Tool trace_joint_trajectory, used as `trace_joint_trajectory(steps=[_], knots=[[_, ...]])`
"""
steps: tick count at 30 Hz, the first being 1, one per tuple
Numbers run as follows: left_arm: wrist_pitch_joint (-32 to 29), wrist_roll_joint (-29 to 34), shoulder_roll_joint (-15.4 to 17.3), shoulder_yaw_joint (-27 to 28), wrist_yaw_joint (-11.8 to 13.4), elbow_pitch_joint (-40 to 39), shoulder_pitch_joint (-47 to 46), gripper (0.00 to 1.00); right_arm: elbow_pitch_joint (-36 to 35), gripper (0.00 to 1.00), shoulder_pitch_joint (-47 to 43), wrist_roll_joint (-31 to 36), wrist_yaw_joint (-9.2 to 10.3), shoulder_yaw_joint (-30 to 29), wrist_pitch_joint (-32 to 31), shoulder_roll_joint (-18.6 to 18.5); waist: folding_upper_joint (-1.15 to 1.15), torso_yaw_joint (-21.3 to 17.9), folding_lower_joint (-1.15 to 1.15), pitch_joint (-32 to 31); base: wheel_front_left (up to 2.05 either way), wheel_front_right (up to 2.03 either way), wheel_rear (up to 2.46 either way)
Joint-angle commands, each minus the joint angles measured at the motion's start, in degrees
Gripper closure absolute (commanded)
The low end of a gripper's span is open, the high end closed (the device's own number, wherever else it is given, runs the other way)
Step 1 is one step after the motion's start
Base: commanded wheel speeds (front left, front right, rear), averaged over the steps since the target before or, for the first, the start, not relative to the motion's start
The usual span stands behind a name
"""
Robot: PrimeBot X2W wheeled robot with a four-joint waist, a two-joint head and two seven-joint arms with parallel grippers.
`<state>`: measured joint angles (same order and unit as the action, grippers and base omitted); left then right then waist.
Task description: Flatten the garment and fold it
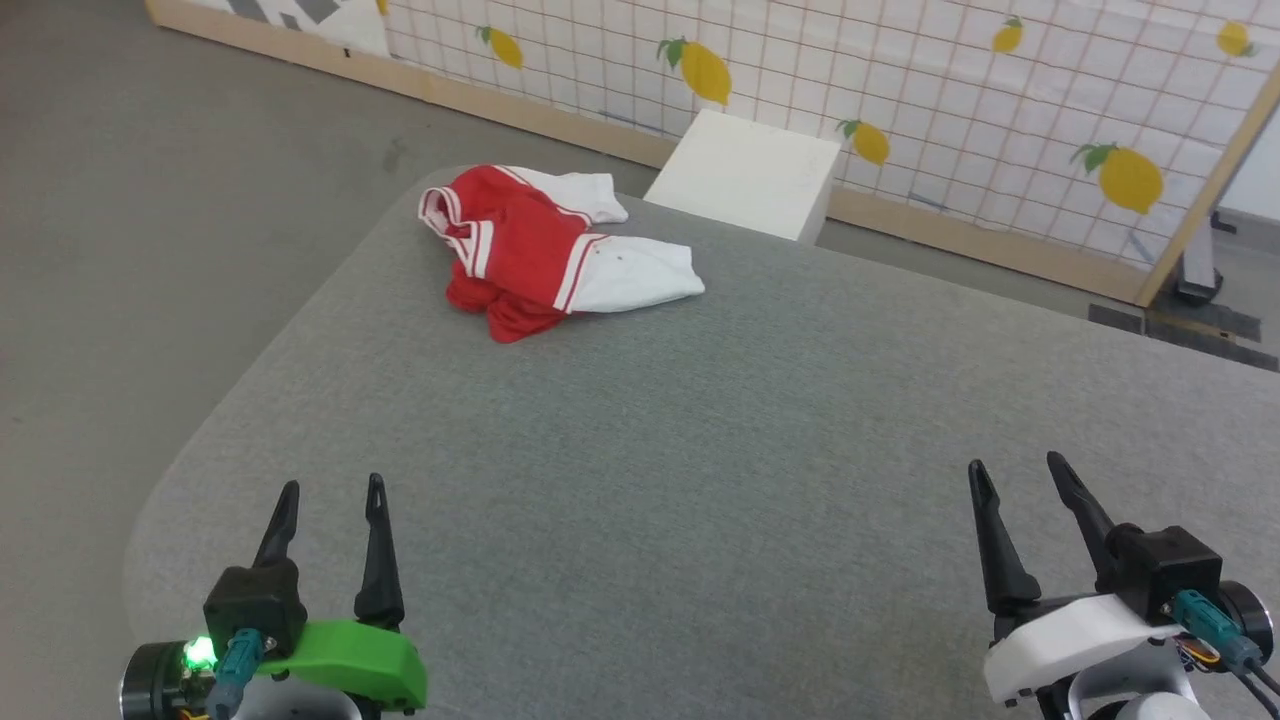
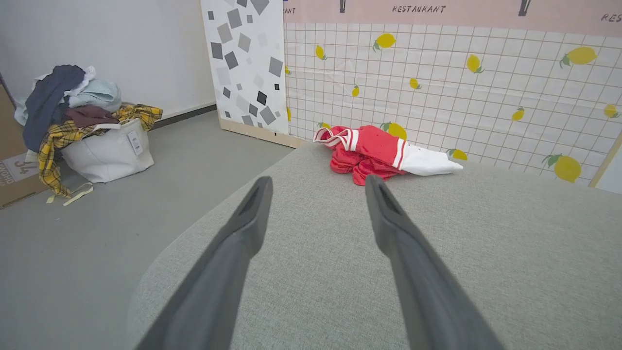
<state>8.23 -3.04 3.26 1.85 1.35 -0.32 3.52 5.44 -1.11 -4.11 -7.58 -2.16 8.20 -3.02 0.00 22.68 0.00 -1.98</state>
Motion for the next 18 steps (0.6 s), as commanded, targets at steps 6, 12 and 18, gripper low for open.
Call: trace_joint_trajectory(steps=[6, 12, 18], knots=[[1.3, -0.9, 0.2, 0.3, 0.3, -0.1, 1.6, 0.0, 0.7, 0.0, 0.2, -0.7, 0.05, -0.6, 1.3, 0.1, 0.0, 2.1, 0.0, -0.2, 0.0, 0.0, 0.0], [2.0, -1.0, 0.4, 0.2, 0.1, -0.1, 1.9, 0.0, 1.1, 0.0, 0.2, -0.9, 0.06, -1.3, 2.0, 0.1, 0.0, 3.7, 0.0, -0.1, 0.0, 0.0, 0.0], [2.7, -1.3, 0.4, 0.2, 0.1, -0.1, 2.0, 0.0, 1.5, 0.0, 0.2, -1.1, 0.06, -1.8, 2.7, 0.1, 0.0, 5.3, 0.0, -0.1, 0.0, 0.0, 0.0]])
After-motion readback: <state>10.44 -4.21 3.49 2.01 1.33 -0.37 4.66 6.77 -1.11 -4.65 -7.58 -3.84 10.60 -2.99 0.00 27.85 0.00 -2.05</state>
